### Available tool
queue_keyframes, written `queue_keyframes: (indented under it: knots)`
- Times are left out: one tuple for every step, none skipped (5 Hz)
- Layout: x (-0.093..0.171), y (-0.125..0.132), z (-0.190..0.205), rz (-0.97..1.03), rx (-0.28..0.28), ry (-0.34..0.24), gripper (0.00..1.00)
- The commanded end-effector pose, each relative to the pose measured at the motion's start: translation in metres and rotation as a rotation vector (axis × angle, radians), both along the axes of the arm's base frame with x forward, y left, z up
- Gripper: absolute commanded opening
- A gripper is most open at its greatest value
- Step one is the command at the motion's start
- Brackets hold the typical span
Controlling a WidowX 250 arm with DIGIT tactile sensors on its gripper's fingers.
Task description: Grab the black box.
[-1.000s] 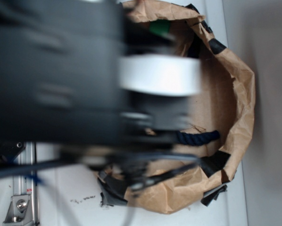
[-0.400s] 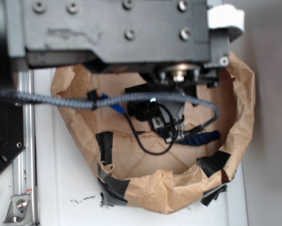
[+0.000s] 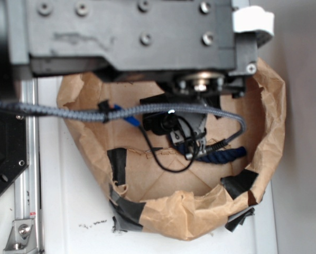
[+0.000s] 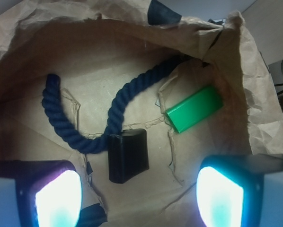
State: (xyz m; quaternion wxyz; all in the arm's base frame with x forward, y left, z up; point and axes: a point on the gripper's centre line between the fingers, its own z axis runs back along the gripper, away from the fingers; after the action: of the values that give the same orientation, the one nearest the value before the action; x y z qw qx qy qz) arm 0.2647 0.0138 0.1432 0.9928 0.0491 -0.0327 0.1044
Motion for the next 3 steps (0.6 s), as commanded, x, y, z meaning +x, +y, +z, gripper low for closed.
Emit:
queue_keyframes:
  knots:
    - [-0.016, 0.022, -0.077, 0.026, 0.064, 0.018, 1.0]
    - [-0.019, 0.013, -0.103, -0.044, 0.038, 0.018, 1.0]
    - [-0.005, 0.009, -0.12, -0.034, 0.095, -0.006, 1.0]
